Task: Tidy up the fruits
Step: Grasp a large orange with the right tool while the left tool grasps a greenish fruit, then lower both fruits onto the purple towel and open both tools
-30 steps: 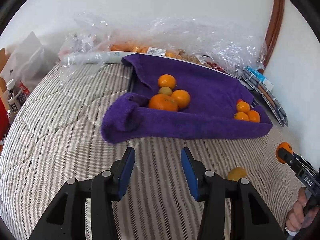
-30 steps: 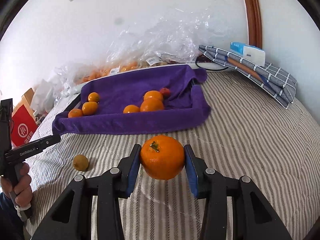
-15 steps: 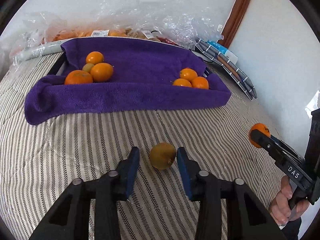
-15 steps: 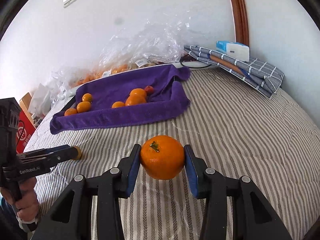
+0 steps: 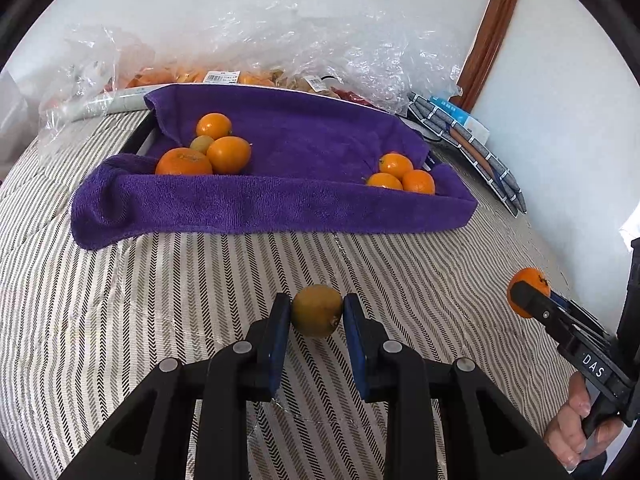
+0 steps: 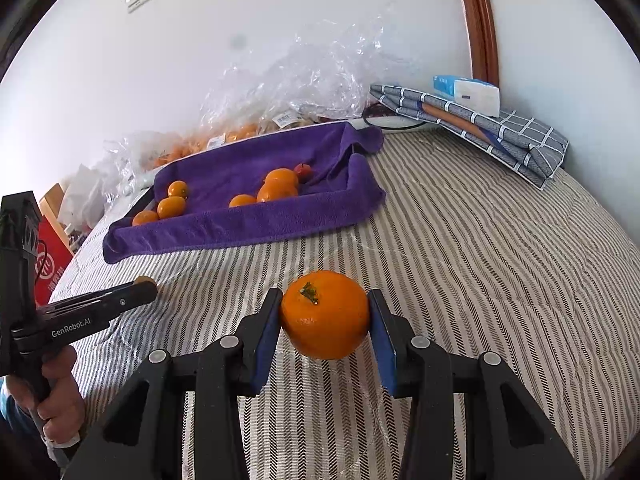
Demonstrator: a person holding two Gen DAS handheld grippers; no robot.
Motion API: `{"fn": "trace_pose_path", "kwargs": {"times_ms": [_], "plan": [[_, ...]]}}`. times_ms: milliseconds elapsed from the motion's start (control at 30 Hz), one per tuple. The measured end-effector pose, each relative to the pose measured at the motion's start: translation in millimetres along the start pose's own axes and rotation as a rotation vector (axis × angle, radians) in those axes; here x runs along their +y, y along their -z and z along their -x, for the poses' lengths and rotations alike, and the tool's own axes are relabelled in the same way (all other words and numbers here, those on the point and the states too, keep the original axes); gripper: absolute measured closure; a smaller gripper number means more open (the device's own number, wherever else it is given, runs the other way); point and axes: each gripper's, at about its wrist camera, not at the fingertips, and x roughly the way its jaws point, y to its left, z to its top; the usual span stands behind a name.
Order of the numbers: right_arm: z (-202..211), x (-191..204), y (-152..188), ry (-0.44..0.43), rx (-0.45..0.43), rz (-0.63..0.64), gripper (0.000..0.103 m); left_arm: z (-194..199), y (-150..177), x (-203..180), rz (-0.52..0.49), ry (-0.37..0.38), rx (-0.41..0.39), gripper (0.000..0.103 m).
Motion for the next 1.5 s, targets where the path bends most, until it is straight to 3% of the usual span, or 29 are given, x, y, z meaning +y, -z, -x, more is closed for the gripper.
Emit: {"fn": "trace_pose_path", "kwargs": {"times_ms": [300, 467, 700, 800, 1100, 1500], "plan": [[-9, 15, -15, -0.01, -0.003, 0.019, 0.061, 18, -14, 31, 0.117, -0.047, -0.069, 0.077], [-11, 17, -45, -0.002, -0.041, 0.056, 0.061, 25, -45, 43, 0.135, -0.057, -0.094, 0.077], [-33, 12, -87, 0.019, -0.084, 0.062, 0.06, 3, -88, 44, 0.12, -0.09, -0.126, 0.077], [-51, 8, -103, 0.016, -0.065, 0.04, 0.061, -15, -98, 43, 0.146, -0.069, -0.111, 0.077], [-97, 3, -106, 0.035, -0.012, 0.022, 0.061, -38, -94, 34, 0.111, -0.06, -0.099, 0.077], [-99, 3, -103, 0.018, -0.046, 0.014, 0.06, -46, -93, 32, 0.124, -0.052, -0.073, 0.077]]}}
